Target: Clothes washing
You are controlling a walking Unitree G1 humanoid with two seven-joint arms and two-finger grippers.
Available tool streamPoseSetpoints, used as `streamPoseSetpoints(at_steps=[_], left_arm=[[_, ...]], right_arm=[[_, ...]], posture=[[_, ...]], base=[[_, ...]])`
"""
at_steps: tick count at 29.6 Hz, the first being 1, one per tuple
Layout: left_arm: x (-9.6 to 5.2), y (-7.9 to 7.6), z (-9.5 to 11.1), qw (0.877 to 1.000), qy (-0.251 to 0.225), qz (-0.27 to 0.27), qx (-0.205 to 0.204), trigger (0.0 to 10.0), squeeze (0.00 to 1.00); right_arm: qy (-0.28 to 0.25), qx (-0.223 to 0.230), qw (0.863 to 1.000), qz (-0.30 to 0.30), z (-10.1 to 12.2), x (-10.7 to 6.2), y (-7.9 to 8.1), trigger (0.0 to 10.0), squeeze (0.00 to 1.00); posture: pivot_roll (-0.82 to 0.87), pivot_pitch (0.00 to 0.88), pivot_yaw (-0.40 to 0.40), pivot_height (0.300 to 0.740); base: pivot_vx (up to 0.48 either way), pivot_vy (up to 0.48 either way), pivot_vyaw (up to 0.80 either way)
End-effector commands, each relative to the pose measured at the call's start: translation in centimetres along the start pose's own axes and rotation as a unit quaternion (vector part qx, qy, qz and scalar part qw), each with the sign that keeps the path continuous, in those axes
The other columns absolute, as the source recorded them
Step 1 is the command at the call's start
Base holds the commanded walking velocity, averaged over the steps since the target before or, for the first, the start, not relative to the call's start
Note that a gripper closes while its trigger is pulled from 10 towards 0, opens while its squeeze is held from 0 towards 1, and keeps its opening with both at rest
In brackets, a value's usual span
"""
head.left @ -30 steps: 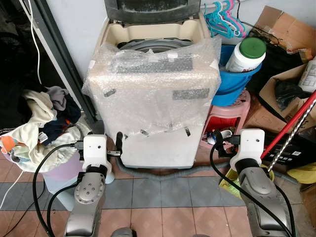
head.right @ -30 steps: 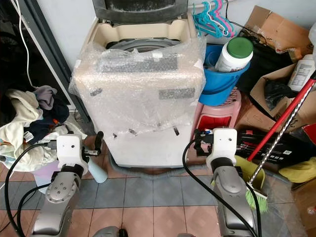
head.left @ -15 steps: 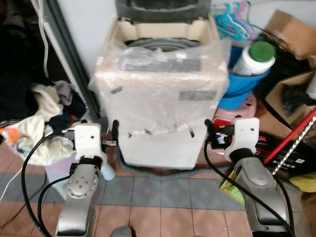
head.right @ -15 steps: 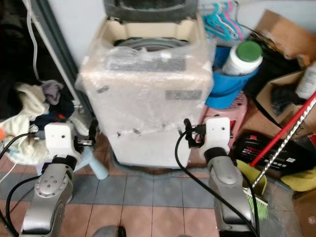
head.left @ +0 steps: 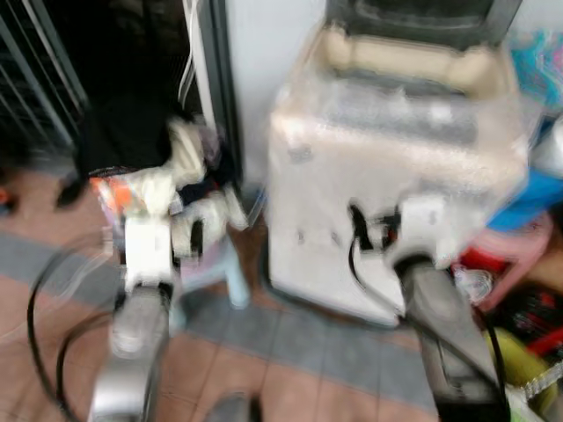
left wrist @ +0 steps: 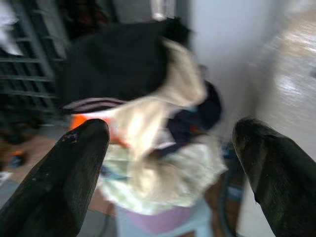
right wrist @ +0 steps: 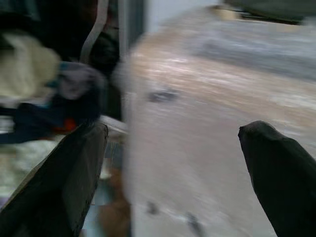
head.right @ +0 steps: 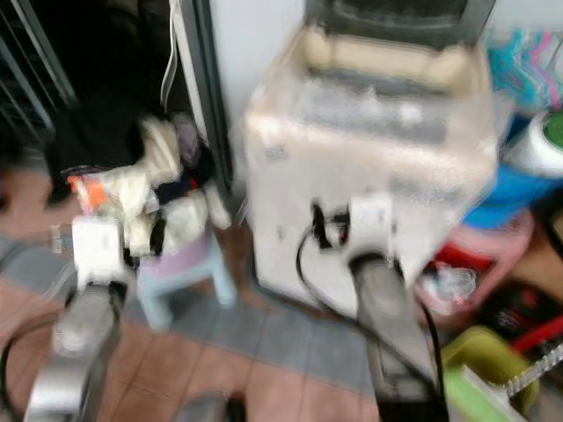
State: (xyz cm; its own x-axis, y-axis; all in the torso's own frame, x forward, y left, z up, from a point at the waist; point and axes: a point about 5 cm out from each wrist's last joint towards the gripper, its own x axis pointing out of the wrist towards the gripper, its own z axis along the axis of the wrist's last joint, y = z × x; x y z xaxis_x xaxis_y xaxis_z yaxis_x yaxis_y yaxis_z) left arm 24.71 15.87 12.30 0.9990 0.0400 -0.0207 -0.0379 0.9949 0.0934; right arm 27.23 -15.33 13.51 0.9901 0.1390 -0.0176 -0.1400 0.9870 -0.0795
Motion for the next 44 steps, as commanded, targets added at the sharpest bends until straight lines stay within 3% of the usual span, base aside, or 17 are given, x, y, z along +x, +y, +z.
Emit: streamPoseSetpoints(at_steps=[1,11,22,30,37,44], left_arm=[[-0.2,0.1,-0.1,1.0,0.004,0.005,0.006,10.0,0.0],[-0.1,0.3,0.1,1.0,0.002,0.008,0.004,10.0,0.0],[-0.2,0.2,0.2,1.0,0.001,0.013,-0.009,10.0,0.0],[-0.2,-0.1,0.0,1.0,0.005,0.002,-0.009,10.0,0.0],[0.2,-0.6,0.0,1.0,0.006,0.002,-0.023,10.0,0.0],[0.1,-0.7,0.1,1.0,0.003,0.004,-0.022,10.0,0.0]], right_arm=[[0.008,0.005,1.0,-0.003,-0.3,-0.1,-0.3,10.0,0.0],[0.003,0.009,1.0,0.008,-0.1,0.0,0.2,10.0,0.0],[-0.01,-0.007,0.999,0.041,0.5,0.4,1.0,10.0,0.0],[-0.032,-0.035,0.996,0.078,0.9,0.6,2.0,10.0,0.0],[-0.073,-0.095,0.982,0.144,1.9,0.8,3.4,10.0,0.0],[-0.085,-0.092,0.981,0.148,2.3,1.8,3.6,10.0,0.0]], posture=[[-0.05,0.0,0.043,0.74],[-0.05,0.0,0.04,0.74],[-0.04,0.0,0.032,0.74],[-0.04,0.0,0.033,0.74],[-0.04,0.0,0.026,0.74],[-0.03,0.0,0.023,0.74]], base=[[0.0,0.36,0.76],[0.0,0.0,0.23],[0.395,0.0,0.36],[0.48,0.0,0.0],[0.425,0.147,0.32],[0.133,0.156,0.35]])
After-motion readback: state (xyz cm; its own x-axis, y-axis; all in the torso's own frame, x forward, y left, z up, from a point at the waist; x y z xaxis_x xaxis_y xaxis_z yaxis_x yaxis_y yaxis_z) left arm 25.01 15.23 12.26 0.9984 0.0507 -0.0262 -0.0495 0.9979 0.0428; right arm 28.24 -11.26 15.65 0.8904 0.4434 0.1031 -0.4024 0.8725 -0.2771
